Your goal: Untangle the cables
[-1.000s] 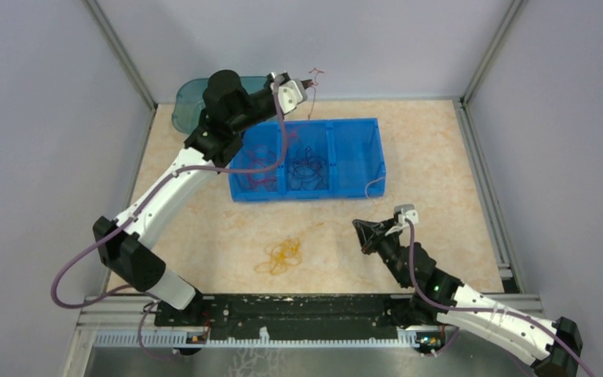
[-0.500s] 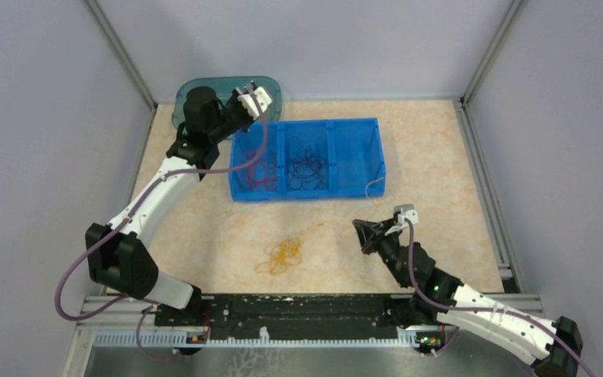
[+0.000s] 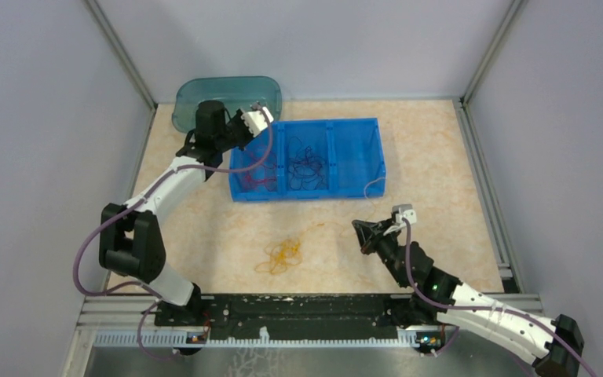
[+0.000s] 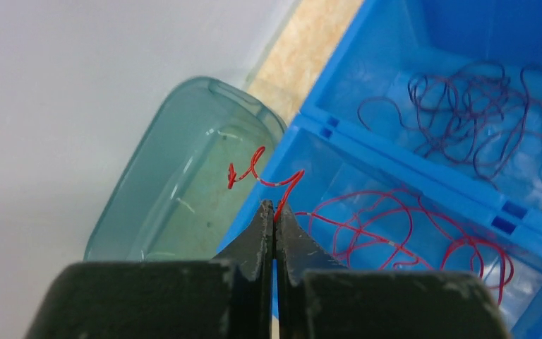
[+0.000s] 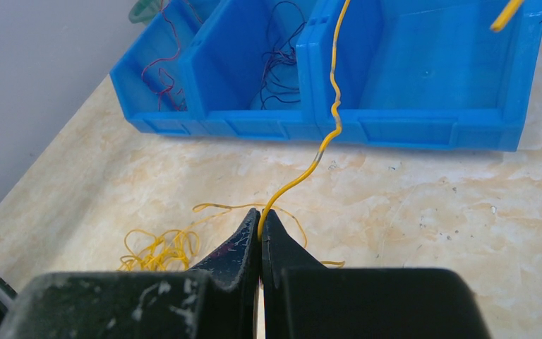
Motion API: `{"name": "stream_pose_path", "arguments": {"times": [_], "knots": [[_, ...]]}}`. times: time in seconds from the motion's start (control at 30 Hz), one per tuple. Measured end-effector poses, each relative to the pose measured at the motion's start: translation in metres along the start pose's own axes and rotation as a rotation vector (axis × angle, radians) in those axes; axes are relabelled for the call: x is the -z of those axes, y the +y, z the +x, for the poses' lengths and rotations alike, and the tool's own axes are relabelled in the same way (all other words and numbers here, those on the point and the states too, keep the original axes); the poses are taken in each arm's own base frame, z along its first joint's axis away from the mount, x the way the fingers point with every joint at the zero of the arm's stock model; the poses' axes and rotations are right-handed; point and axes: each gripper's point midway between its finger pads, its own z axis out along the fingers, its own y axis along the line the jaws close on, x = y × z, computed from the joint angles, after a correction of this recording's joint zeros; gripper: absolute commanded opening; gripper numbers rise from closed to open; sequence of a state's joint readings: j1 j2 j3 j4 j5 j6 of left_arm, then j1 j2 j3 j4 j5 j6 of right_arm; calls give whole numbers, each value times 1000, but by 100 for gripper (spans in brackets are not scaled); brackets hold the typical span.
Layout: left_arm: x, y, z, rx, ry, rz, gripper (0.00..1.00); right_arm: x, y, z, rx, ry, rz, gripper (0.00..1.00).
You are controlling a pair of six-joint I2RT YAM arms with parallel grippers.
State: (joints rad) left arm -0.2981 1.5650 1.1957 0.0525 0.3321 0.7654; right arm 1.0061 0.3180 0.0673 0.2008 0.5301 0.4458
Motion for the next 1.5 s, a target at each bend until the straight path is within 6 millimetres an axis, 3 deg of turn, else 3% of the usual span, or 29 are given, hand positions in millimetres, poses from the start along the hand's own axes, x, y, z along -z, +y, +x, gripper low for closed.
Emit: {"name": "stream_pose_path", "arguments": {"times": [0.23, 0.37, 0.47, 0.53, 0.6, 0.63, 0.8, 0.9, 0.97, 1.07, 1.2, 1.33, 1.5], "knots": [[-7, -27, 54, -20, 185, 106, 20, -1, 1, 0, -1, -1, 0, 0], [-7, -40, 81, -19, 280, 152, 40, -2, 0, 3, 6, 10, 4, 0], [-2, -48, 90, -16, 322, 186, 52, -3, 0, 5, 12, 20, 8, 0], [0, -47, 88, -16, 331, 195, 69, -3, 2, 2, 11, 18, 5, 0], [0, -42, 82, -18, 327, 188, 92, -4, 6, -3, 7, 13, -2, 0], [0, -38, 79, -20, 325, 185, 99, -5, 8, -6, 4, 9, -5, 0], [6, -11, 40, -21, 278, 163, 100, -10, 22, -19, 5, 9, -33, 0], [23, 2, -4, -18, 194, 179, 100, -13, 32, -26, 3, 13, -54, 0], [44, 1, -40, -18, 102, 222, 100, -16, 41, -33, -2, 13, -76, 0], [96, -21, -95, -25, -75, 322, 100, -21, 61, -50, -22, -1, -133, 0], [148, -79, -129, -37, -242, 455, 100, -30, 102, -76, -63, -23, -268, 0], [169, -155, -126, 22, -307, 646, 100, -38, 143, -94, -104, -25, -406, 0], [167, -217, -101, 162, -296, 749, 97, -46, 184, -112, -182, -41, -547, 0]]}}
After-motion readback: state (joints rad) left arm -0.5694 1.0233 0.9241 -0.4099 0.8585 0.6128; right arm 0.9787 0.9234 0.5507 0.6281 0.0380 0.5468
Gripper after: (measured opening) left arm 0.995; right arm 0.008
